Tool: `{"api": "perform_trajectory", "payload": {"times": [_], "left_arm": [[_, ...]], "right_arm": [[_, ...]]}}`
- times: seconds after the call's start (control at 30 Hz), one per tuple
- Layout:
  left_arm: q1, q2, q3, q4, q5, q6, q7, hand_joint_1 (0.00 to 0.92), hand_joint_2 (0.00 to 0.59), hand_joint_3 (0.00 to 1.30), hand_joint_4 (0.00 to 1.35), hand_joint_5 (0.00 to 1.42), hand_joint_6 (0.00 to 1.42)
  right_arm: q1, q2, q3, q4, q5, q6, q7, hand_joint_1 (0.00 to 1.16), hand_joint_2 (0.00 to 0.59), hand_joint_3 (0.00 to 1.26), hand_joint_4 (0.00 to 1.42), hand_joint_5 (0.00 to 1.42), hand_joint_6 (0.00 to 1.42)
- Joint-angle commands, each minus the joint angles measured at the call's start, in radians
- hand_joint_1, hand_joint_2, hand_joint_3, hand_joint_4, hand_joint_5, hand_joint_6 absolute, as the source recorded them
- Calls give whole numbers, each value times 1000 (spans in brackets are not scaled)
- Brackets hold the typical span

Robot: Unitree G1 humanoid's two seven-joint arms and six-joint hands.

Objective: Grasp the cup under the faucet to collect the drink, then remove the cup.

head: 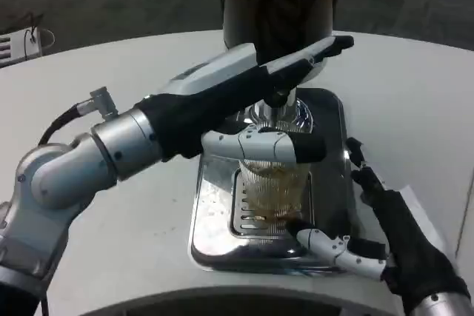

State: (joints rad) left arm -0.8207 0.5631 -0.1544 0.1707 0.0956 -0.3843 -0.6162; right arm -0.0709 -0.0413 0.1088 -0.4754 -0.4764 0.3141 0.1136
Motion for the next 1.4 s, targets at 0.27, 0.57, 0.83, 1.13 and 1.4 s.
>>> {"api": "perform_trajectory", "payload": {"times": [0.27, 0.57, 0.83, 1.13, 1.4], "left_arm": [[25, 28, -35, 5, 41, 11, -44, 0, 0, 0, 0, 0, 105], [25, 36, -36, -7, 41, 17, -48, 0, 0, 0, 0, 0, 105], [28, 44, -36, -30, 41, 31, -54, 0, 0, 0, 0, 0, 105], [43, 50, -19, -75, 35, 58, -53, 0, 0, 0, 0, 0, 105], [83, 40, 29, -123, 3, 88, -32, 0, 0, 0, 0, 0, 105]], "right_arm": [[-81, 6, 21, 84, 21, 6, -46, 782, 224, 0, 0, 39, 39], [-116, 5, 25, 122, 34, 7, -65, 782, 224, 0, 0, 39, 34], [-142, 1, 25, 156, 46, 1, -74, 782, 224, 0, 0, 39, 34], [-170, 5, 36, 181, 59, -2, -81, 782, 224, 0, 0, 39, 38], [-181, 5, 42, 189, 65, 1, -86, 782, 224, 0, 0, 39, 45]]}}
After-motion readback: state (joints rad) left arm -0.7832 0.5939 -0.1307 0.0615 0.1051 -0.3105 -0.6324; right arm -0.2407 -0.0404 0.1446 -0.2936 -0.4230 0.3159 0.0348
